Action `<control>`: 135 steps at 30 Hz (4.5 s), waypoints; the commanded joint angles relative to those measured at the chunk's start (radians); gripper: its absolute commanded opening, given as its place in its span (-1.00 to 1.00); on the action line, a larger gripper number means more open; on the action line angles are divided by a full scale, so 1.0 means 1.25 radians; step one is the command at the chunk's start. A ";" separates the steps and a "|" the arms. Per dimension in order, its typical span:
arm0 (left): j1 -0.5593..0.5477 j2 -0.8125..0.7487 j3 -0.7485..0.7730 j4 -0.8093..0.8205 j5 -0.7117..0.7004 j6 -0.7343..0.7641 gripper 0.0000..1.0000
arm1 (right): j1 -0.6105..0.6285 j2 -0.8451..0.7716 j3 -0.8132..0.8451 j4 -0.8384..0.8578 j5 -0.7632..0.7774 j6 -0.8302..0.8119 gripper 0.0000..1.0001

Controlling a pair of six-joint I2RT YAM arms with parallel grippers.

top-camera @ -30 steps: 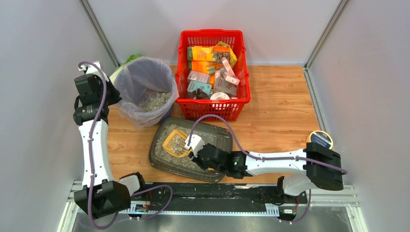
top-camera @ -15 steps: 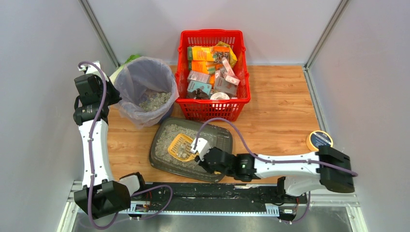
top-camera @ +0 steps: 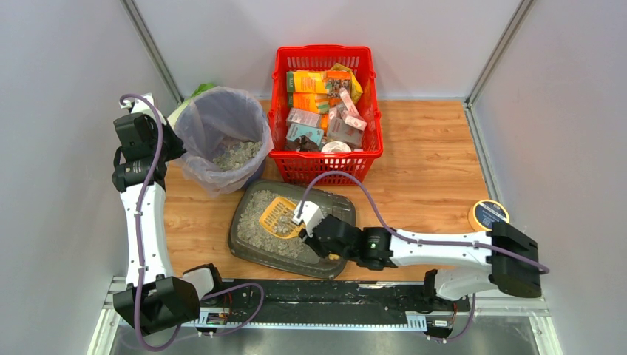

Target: Clean the litter box

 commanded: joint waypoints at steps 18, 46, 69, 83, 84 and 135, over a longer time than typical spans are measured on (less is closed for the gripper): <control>-0.020 -0.003 -0.010 -0.055 0.070 0.008 -1.00 | 0.005 0.016 0.054 -0.096 -0.005 0.046 -1.00; -0.021 -0.009 -0.014 -0.048 0.083 0.002 -1.00 | -0.022 0.094 0.120 -0.077 -0.034 0.032 -1.00; -0.021 -0.013 -0.019 -0.042 0.094 -0.001 -1.00 | -0.022 0.010 0.412 -0.387 -0.123 -0.024 -1.00; -0.021 -0.011 -0.020 -0.040 0.097 -0.001 -1.00 | -0.110 0.125 0.685 -0.377 -0.246 -0.087 -1.00; -0.021 -0.010 -0.020 -0.040 0.096 -0.001 -1.00 | -0.127 0.138 0.702 -0.376 -0.258 -0.083 -1.00; -0.021 -0.011 -0.024 -0.036 0.094 0.001 -1.00 | -0.450 0.513 0.665 0.488 -0.909 1.332 -1.00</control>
